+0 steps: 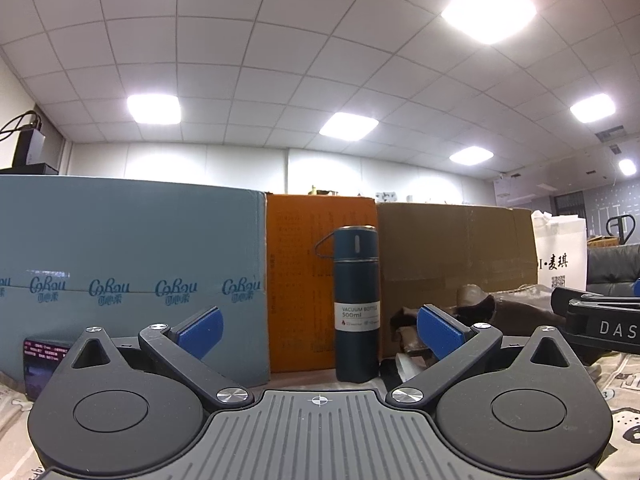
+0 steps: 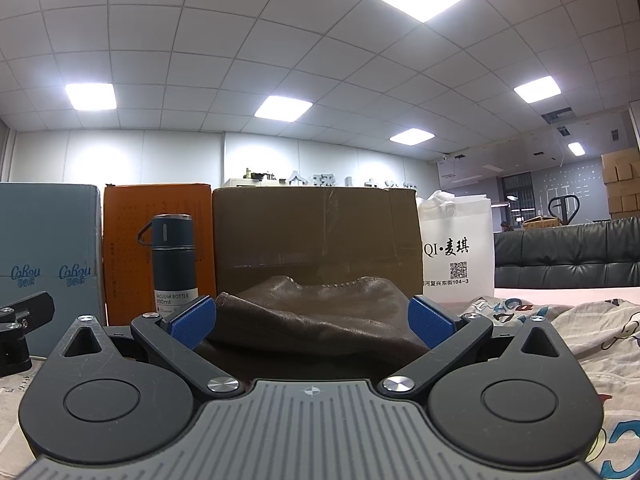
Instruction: Fold clothes
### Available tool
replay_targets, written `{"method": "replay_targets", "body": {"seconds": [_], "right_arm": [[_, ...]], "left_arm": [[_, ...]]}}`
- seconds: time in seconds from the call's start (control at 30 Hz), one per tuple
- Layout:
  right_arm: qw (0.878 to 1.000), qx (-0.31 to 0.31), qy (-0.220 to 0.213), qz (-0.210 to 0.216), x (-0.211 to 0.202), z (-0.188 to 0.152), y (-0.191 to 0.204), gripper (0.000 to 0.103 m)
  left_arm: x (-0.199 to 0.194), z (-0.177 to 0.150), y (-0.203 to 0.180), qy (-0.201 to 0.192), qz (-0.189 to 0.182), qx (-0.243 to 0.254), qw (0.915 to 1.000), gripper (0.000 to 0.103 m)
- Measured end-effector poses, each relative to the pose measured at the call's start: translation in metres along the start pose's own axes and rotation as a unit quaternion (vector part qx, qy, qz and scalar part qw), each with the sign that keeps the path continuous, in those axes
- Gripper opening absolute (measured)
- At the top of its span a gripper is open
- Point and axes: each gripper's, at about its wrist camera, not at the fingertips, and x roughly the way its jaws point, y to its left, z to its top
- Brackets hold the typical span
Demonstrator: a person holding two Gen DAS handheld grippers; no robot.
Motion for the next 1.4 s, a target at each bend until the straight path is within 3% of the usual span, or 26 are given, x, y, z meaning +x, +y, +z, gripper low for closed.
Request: {"method": "replay_targets", "body": {"seconds": [0.47, 0.63, 0.8, 1.2, 1.4], "right_arm": [[1.0, 0.012, -0.003, -0.001, -0.003, 0.001, -0.004, 0.103], [0.999, 0.034, -0.007, -0.002, -0.005, 0.002, -0.01, 0.103], [0.999, 0.047, 0.02, 0.005, -0.001, 0.001, -0.013, 0.103], [0.994, 0.067, 0.067, 0.047, 0.006, 0.001, -0.012, 0.103], [0.993, 0.056, 0.076, 0.078, -0.001, 0.011, 0.0, 0.103]], "left_arm": [[-0.003, 0.0, 0.013, 0.01, 0.027, -0.033, 0.9991, 0.103], [0.003, 0.005, 0.018, 0.056, 0.045, -0.038, 0.9967, 0.103], [0.009, 0.009, 0.025, 0.112, 0.033, -0.057, 0.9915, 0.103], [0.013, 0.011, 0.036, 0.232, 0.023, -0.109, 0.9663, 0.103], [-0.002, 0.02, 0.054, 0.238, 0.041, -0.127, 0.9621, 0.103]]}}
